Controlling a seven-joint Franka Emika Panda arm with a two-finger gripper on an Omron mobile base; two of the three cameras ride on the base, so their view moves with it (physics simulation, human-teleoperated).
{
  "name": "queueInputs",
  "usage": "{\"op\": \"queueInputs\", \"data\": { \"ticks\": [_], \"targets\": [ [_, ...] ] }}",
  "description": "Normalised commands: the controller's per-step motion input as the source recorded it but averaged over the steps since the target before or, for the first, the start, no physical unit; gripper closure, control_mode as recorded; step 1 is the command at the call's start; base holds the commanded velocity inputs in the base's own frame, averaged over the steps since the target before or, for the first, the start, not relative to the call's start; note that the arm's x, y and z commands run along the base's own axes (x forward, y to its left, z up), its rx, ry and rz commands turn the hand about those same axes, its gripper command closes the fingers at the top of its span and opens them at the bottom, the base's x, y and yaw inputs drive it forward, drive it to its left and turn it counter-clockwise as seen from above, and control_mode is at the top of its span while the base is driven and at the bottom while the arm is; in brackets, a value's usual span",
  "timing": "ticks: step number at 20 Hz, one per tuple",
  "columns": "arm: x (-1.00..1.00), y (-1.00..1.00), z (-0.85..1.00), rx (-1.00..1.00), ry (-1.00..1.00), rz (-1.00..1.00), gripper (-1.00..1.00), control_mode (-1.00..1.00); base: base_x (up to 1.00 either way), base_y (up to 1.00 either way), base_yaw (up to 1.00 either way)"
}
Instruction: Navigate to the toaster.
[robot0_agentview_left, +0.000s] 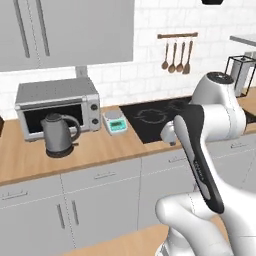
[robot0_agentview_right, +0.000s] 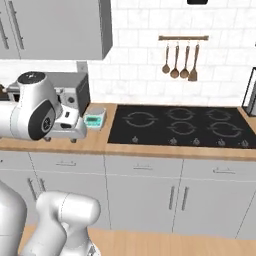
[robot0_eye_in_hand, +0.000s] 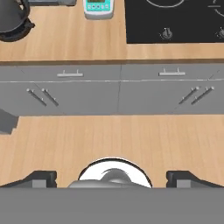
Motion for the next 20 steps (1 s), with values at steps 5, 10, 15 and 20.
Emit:
{"op": "queueInputs", "data": {
  "ticks": [5,10,15,20],
  "targets": [
    [0.0,0.0,0.0,0.0,0.0,0.0,-1.0,1.0,0.0,-0.68,-0.4],
    [0.0,0.0,0.0,0.0,0.0,0.0,-1.0,1.0,0.01,-0.71,-0.37],
    [0.0,0.0,0.0,0.0,0.0,0.0,-1.0,1.0,0.2,-1.0,-0.13],
    [0.0,0.0,0.0,0.0,0.0,0.0,-1.0,1.0,0.47,-1.0,-0.03]
  ]
}}
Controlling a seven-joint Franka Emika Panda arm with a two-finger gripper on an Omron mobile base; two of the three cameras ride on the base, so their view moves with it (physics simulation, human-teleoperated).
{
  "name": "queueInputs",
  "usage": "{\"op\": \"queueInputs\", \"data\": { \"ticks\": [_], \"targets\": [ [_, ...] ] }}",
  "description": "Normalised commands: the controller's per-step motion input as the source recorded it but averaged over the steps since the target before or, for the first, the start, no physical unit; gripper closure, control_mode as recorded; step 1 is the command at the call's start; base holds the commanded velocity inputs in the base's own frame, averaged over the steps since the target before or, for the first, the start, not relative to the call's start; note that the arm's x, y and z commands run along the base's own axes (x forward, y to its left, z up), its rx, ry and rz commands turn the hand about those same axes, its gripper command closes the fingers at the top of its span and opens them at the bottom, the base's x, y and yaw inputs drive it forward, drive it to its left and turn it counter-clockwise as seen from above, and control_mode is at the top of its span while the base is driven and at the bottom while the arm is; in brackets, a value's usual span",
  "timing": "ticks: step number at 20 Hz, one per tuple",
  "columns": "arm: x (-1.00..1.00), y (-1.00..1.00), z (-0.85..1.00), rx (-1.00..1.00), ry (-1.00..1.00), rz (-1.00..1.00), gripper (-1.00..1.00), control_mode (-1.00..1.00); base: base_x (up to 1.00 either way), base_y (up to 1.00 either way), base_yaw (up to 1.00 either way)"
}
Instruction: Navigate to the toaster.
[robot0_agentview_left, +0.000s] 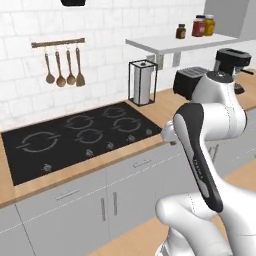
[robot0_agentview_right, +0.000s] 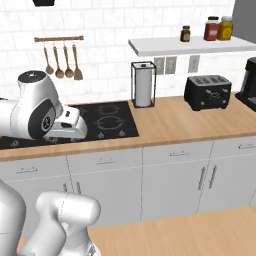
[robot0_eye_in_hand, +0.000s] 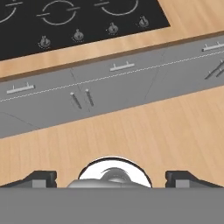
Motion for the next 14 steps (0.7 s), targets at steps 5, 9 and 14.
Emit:
{"op": "queueInputs", "data": {
  "ticks": [5,9,14],
  "targets": [
    [0.0,0.0,0.0,0.0,0.0,0.0,-1.0,1.0,0.67,-1.0,0.0],
    [0.0,0.0,0.0,0.0,0.0,0.0,-1.0,1.0,0.62,-1.0,0.06],
    [0.0,0.0,0.0,0.0,0.0,0.0,-1.0,1.0,0.64,-1.0,0.28]
  ]
}}
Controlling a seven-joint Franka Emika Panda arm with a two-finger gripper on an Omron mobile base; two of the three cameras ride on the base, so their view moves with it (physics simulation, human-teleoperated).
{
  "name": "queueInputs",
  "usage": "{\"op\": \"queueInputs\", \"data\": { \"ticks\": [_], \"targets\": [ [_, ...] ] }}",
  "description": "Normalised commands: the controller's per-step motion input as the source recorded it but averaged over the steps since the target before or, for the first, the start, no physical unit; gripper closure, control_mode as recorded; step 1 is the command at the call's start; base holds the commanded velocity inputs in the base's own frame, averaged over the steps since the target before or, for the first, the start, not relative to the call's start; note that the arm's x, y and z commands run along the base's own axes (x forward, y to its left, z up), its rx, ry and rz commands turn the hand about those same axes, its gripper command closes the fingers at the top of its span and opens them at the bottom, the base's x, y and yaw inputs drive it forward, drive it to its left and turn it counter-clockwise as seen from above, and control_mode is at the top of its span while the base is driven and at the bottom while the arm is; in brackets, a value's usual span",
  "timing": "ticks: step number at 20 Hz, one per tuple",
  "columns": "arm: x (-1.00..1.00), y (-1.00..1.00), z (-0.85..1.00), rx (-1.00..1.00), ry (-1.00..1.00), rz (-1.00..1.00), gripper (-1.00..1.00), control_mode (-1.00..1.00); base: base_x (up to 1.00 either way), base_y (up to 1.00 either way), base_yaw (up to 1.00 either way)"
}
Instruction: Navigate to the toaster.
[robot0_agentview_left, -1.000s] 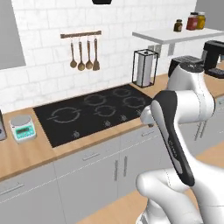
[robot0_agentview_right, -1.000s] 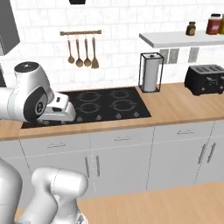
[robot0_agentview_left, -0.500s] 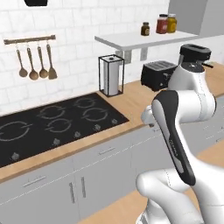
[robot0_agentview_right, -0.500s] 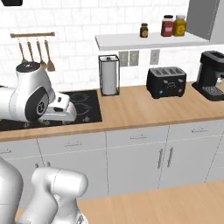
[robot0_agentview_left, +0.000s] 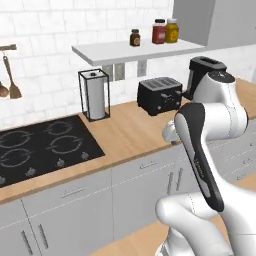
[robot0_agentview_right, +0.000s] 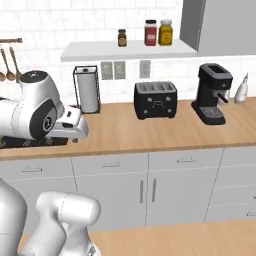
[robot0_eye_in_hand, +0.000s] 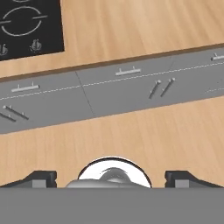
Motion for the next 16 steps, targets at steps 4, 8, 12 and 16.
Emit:
{"op": "queueInputs", "data": {
  "ticks": [4,8,12,16],
  "targets": [
    [0.0,0.0,0.0,0.0,0.0,0.0,-1.0,1.0,0.57,-1.0,0.35],
    [0.0,0.0,0.0,0.0,0.0,0.0,-1.0,1.0,0.19,-1.0,0.29],
    [0.0,0.0,0.0,0.0,0.0,0.0,-1.0,1.0,0.53,-0.63,0.08],
    [0.0,0.0,0.0,0.0,0.0,0.0,-1.0,1.0,0.79,-0.1,0.01]
  ]
}}
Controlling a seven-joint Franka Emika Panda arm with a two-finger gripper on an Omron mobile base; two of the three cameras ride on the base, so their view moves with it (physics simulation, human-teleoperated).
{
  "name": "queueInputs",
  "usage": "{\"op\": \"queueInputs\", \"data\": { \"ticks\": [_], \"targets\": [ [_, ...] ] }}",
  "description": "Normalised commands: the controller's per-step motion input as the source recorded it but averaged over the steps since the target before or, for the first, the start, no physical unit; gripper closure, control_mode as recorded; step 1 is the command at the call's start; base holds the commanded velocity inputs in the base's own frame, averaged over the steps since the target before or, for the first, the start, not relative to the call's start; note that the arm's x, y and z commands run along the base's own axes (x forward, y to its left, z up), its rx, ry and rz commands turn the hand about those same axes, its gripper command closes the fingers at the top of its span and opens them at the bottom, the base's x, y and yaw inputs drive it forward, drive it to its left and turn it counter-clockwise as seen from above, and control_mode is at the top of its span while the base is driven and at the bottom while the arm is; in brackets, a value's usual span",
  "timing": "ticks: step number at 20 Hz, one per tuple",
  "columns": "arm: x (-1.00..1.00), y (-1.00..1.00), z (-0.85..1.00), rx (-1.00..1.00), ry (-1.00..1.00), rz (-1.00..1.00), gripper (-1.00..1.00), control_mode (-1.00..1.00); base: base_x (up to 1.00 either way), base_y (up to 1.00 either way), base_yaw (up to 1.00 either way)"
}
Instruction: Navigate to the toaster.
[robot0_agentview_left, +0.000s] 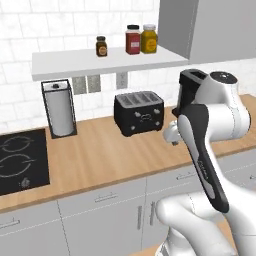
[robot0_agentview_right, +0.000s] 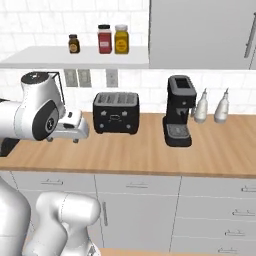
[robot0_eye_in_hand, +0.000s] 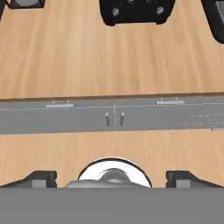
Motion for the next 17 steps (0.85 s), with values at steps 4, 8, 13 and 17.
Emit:
{"op": "queueInputs", "data": {
  "ticks": [4,8,13,17],
  "targets": [
    [0.0,0.0,0.0,0.0,0.0,0.0,-1.0,1.0,0.59,-0.05,0.06],
    [0.56,-0.21,-0.12,0.0,0.0,0.06,-1.0,-1.0,0.15,-0.04,0.02],
    [0.57,-0.33,-0.13,0.0,0.0,0.04,-1.0,-1.0,0.0,0.0,0.0],
    [0.53,-0.41,-0.31,0.0,-0.01,0.08,-1.0,-1.0,0.0,0.0,0.0]
  ]
}}
